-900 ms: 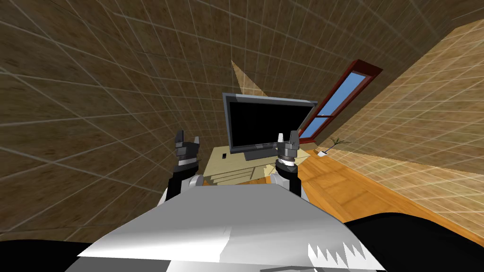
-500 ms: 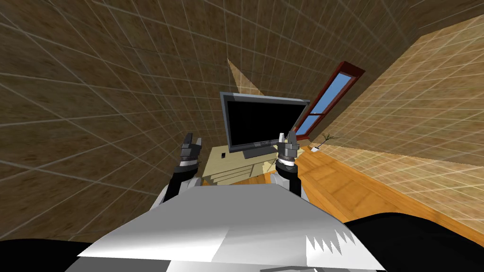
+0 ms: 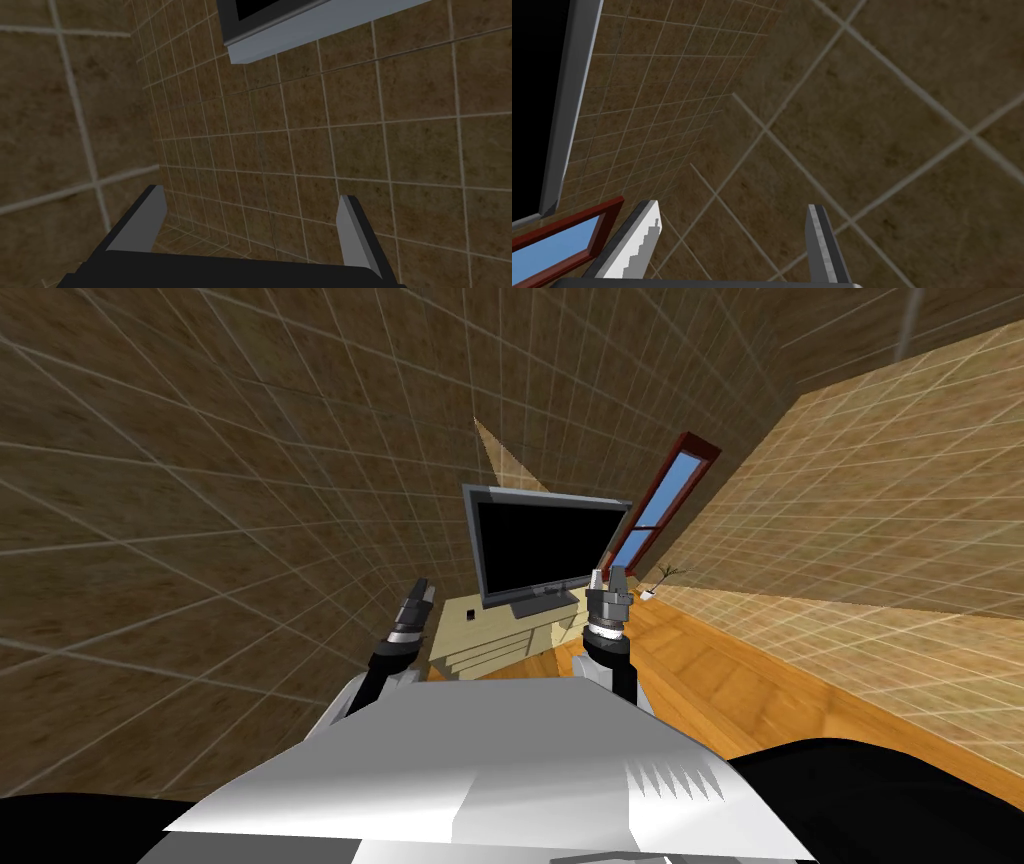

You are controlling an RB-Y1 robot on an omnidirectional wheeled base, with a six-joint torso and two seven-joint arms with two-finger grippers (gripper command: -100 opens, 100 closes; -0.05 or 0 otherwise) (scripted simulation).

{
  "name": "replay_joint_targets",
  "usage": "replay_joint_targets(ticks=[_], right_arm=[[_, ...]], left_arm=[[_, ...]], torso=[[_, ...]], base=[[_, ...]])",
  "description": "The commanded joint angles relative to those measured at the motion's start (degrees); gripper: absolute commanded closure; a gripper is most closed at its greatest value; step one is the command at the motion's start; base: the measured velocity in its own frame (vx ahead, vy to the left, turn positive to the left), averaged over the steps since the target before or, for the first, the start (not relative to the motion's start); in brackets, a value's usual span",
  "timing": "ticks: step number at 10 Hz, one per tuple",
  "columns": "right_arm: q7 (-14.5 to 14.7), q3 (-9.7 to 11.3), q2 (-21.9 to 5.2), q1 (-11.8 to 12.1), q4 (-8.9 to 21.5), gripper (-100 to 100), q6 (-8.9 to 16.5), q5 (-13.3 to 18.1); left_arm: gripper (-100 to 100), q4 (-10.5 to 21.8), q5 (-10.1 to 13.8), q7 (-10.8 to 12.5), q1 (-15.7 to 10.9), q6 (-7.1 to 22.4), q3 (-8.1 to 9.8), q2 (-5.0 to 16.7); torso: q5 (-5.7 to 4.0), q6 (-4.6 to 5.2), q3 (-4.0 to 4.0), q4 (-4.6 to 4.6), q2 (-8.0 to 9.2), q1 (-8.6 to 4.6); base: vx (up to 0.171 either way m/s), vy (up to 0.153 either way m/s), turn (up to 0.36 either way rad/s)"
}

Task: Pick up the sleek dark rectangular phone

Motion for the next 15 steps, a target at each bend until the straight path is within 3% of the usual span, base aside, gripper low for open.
replay_joint_targets(ticks=[1,2,3,4,5,6,7,8,9,10,11,12,13,14,15], right_arm=[[0.0,0.0,0.0,0.0,0.0,0,0.0,0.0],[0.0,0.0,0.0,-0.01,0.0,0,0.0,0.0],[0.0,0.0,0.0,0.01,0.0,0,0.0,0.0],[0.0,0.0,0.0,0.0,0.0,0,0.0,0.0],[0.0,0.0,0.0,0.01,0.0,0,0.0,0.0],[0.0,0.0,0.0,0.0,0.0,0,0.0,0.0],[0.0,-0.01,0.0,0.01,0.0,0,0.0,0.0],[0.0,0.0,0.0,0.0,0.0,0,0.0,0.0],[0.0,-0.01,0.0,0.01,0.0,0,0.0,0.0],[0.0,0.0,0.0,0.0,0.0,0,0.0,0.0],[0.0,-0.01,0.0,0.01,0.0,0,0.0,0.0],[0.0,0.0,0.0,0.0,0.0,0,0.0,0.0],[0.0,-0.01,0.0,0.02,0.0,0,0.0,0.0],[0.0,0.0,0.0,0.0,0.0,0,0.0,0.0],[0.0,-0.01,0.0,0.02,0.0,0,0.0,0.0]], left_arm=[[-100,1.85,-2.86,-0.39,0.48,-0.53,-0.45,2.86],[-100,1.85,-3.58,-0.39,0.48,-0.53,-0.45,3.59],[-100,3.41,-5.96,-0.68,0.86,-1.03,-0.83,5.56],[-100,3.41,-6.21,-0.68,0.86,-1.03,-0.83,5.99],[-100,5.08,-8.62,-1.0,1.25,-1.55,-1.28,8.32],[-100,5.08,-9.02,-1.0,1.25,-1.55,-1.28,8.41],[-100,6.85,-11.21,-1.35,1.63,-2.06,-1.78,10.87],[-100,6.85,-11.99,-1.35,1.63,-2.06,-1.78,10.87],[-100,8.71,-14.02,-1.73,2.01,-2.55,-2.34,13.34],[-100,8.71,-15.1,-1.73,2.01,-2.55,-2.34,13.34],[-100,10.65,-17.14,-2.14,2.36,-3.02,-2.94,15.78],[-100,10.65,-18.33,-2.14,2.36,-3.02,-2.94,15.82],[-100,12.66,-20.43,-2.58,2.66,-3.45,-3.58,18.23],[-100,12.66,-21.68,-2.58,2.66,-3.45,-3.58,18.3],[-100,14.74,-23.62,-3.05,2.92,-3.84,-4.28,20.6]], torso=[[0.0,0.0,0.0,0.0,0.0,0.0],[0.01,0.01,0.08,0.03,0.15,0.04],[0.0,-0.04,0.07,0.03,0.1,0.0],[0.0,0.0,0.03,0.01,0.04,-0.01],[0.0,-0.03,0.0,0.0,-0.01,-0.01],[0.01,0.0,0.01,0.0,0.01,0.06],[0.01,-0.04,0.0,0.01,-0.02,0.02],[0.0,0.0,0.04,0.02,0.06,0.0],[0.0,-0.04,0.01,0.01,-0.01,-0.02],[0.0,-0.01,0.0,0.0,-0.01,0.0],[0.0,-0.04,-0.03,0.0,-0.07,0.0],[0.0,0.0,-0.01,0.0,-0.03,0.01],[0.01,-0.05,-0.03,0.0,-0.08,0.01],[0.0,0.0,-0.02,0.0,-0.04,0.01],[0.0,-0.06,-0.03,0.0,-0.08,0.0]], base=[[-0.135,0.061,-0.332],[-0.11,0.042,-0.102],[-0.091,0.034,-0.181],[-0.08,0.038,-0.117],[-0.089,0.055,-0.239],[-0.085,0.042,-0.124],[-0.114,0.031,-0.234],[-0.087,0.029,-0.111],[-0.086,0.032,-0.236],[-0.076,0.032,-0.134],[-0.091,0.029,-0.308],[-0.076,0.03,-0.123],[-0.089,0.023,-0.281],[-0.078,0.023,-0.118],[-0.084,0.021,-0.204]])
